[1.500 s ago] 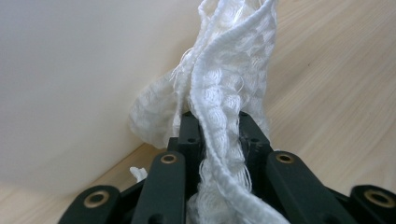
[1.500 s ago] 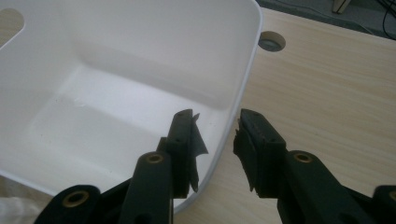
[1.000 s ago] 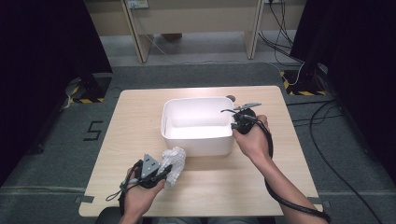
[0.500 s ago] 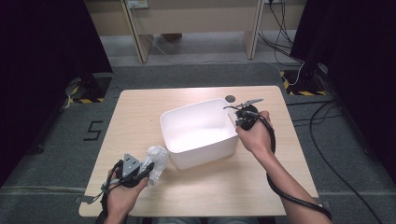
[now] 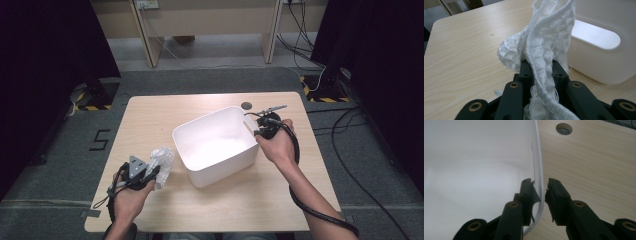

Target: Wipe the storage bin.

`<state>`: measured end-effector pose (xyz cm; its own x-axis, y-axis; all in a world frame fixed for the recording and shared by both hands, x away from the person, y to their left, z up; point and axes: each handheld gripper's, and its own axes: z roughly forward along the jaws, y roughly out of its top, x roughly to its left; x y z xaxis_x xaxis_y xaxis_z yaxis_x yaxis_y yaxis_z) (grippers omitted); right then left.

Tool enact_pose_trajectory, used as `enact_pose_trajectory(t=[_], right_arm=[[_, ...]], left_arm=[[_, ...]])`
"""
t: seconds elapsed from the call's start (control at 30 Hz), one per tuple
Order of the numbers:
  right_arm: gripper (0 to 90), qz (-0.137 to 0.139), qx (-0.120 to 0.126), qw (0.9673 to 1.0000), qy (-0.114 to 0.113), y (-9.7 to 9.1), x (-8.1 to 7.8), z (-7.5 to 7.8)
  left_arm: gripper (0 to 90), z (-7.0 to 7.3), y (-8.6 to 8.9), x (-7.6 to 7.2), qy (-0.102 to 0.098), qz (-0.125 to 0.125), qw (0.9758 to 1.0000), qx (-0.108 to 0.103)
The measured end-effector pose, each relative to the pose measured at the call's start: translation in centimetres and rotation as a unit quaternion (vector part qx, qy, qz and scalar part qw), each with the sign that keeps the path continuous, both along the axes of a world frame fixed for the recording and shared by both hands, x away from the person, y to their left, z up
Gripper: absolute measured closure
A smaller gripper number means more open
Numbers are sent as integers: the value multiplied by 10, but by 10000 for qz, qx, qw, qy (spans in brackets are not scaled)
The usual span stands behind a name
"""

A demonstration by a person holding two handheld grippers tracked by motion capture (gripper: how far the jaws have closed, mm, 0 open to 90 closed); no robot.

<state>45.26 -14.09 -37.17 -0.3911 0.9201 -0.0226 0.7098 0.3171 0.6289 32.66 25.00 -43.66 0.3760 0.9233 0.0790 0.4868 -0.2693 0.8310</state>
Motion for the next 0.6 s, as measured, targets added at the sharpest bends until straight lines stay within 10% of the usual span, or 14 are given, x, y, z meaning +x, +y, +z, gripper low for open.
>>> enact_pose_trajectory(t=[0.4, 0.6], right_arm=[[867, 425, -6, 9991, 8, -7, 10, -1], [737, 467, 211, 9986, -159, -10, 5, 6]], left_arm=[[744, -3, 3, 22, 17, 93, 9999, 88], [744, -2, -5, 32, -11, 19, 10000, 96]])
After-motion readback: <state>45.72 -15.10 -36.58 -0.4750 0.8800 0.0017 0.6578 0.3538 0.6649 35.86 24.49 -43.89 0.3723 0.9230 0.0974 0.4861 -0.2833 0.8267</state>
